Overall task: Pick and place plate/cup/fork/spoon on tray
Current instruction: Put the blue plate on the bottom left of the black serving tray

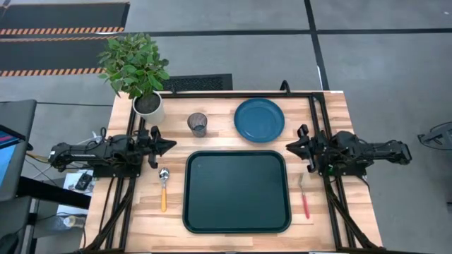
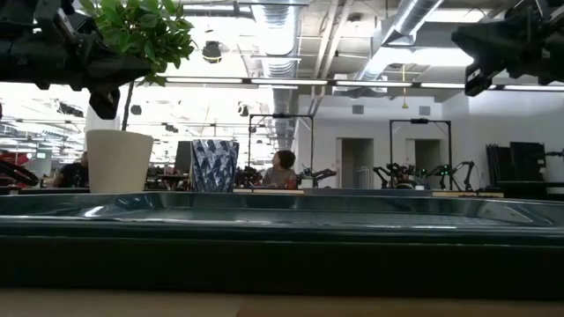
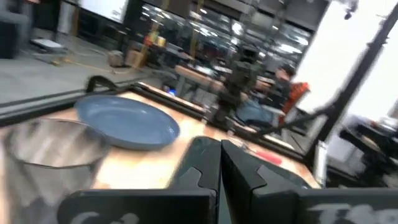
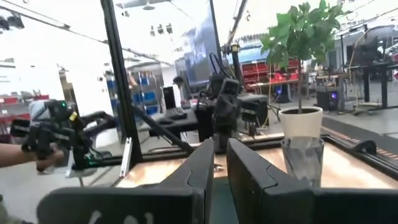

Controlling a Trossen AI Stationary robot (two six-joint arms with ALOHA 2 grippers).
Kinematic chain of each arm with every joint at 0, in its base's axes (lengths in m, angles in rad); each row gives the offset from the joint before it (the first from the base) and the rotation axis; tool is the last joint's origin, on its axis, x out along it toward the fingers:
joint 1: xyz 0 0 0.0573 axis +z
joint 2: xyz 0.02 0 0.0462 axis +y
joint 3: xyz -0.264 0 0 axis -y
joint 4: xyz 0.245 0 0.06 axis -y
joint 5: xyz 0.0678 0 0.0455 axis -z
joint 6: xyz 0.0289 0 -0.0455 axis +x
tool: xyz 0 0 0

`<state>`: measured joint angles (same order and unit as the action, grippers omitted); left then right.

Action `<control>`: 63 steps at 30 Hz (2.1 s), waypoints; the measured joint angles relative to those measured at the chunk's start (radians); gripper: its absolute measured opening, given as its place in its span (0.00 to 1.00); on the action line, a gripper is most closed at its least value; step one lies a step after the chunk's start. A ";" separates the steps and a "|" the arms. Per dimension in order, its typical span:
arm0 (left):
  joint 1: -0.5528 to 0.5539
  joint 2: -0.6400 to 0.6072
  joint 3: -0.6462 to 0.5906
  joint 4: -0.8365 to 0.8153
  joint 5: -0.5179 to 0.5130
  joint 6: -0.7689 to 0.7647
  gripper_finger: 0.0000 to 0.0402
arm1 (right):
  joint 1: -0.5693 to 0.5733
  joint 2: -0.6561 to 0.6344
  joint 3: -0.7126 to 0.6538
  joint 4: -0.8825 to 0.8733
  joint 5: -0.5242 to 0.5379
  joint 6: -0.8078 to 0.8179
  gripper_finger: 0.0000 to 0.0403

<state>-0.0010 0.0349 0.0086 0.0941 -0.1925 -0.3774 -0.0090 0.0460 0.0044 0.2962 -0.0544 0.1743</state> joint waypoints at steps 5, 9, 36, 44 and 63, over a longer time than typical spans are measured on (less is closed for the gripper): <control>0.000 0.000 0.000 0.005 0.013 -0.069 0.00 | 0.000 0.000 0.000 0.087 0.009 -0.008 0.18; 0.000 0.000 0.000 0.003 0.019 -0.080 0.00 | 0.000 0.000 0.000 0.180 0.088 -0.022 0.18; 0.000 0.001 0.017 0.258 -0.260 -0.089 0.30 | 0.000 0.000 0.124 -0.120 0.709 -0.036 0.65; 0.000 0.062 0.141 0.212 -0.256 -0.109 0.48 | 0.037 0.106 0.149 -0.167 0.724 0.045 0.65; 0.001 0.620 0.672 -0.397 -0.389 -0.202 0.49 | -0.260 0.898 0.752 -1.175 0.691 0.904 0.64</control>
<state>0.0002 0.6554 0.6811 -0.3028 -0.5819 -0.5794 -0.2686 0.9435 0.7560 -0.8789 0.6362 1.0782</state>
